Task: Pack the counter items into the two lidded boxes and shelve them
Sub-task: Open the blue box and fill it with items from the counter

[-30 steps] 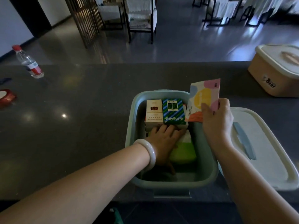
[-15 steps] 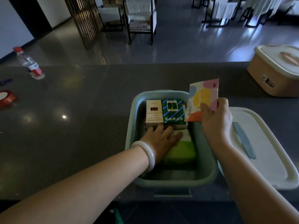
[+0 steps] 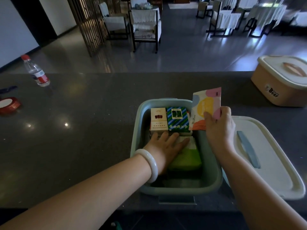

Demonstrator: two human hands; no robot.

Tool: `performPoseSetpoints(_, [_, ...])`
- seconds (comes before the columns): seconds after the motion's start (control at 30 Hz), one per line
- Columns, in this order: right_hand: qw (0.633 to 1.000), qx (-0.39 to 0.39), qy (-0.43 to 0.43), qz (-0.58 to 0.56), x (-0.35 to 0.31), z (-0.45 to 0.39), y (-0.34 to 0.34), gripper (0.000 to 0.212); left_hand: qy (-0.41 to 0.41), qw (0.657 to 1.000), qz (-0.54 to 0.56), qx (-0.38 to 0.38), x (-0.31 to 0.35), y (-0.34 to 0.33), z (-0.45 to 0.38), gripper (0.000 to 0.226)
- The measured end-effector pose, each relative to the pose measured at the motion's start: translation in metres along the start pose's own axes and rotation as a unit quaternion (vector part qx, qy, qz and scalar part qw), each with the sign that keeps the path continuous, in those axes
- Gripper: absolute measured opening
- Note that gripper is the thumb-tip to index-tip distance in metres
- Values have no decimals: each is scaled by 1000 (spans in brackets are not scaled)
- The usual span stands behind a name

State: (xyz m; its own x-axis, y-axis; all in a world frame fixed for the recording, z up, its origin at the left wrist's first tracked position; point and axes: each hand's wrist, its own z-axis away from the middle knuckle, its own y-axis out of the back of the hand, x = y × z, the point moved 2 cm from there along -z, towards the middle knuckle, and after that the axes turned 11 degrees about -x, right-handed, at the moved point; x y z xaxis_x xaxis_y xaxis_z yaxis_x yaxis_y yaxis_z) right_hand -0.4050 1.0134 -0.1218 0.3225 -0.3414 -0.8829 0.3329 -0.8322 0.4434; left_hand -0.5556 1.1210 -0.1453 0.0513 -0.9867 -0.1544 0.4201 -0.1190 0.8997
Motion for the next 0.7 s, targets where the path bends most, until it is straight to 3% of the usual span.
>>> performPoseSetpoints(0.17, [1000, -24, 14, -14, -3, -1, -2, 18, -8, 998, 33, 61, -8, 10, 27, 110])
performPoseSetpoints(0.33, [988, -141, 23, -48, -8, 3, -4, 17, 7, 984, 160, 76, -28, 25, 40, 92])
performPoseSetpoints(0.47, [962, -270, 36, -26, -16, 5, 1, 19, 85, 919, 361, 136, -55, 34, 44, 68])
performPoseSetpoints(0.57, [931, -361, 39, -40, -21, 6, 3, 22, 130, 861, 454, 191, -63, 37, 41, 67])
performPoseSetpoints(0.63, [910, -412, 39, -31, -24, 9, 2, 21, 127, 811, 540, 186, -63, 36, 38, 68])
performPoseSetpoints(0.7, [900, -433, 39, -30, -24, 10, -1, 22, 121, 775, 599, 159, -60, 32, 34, 55])
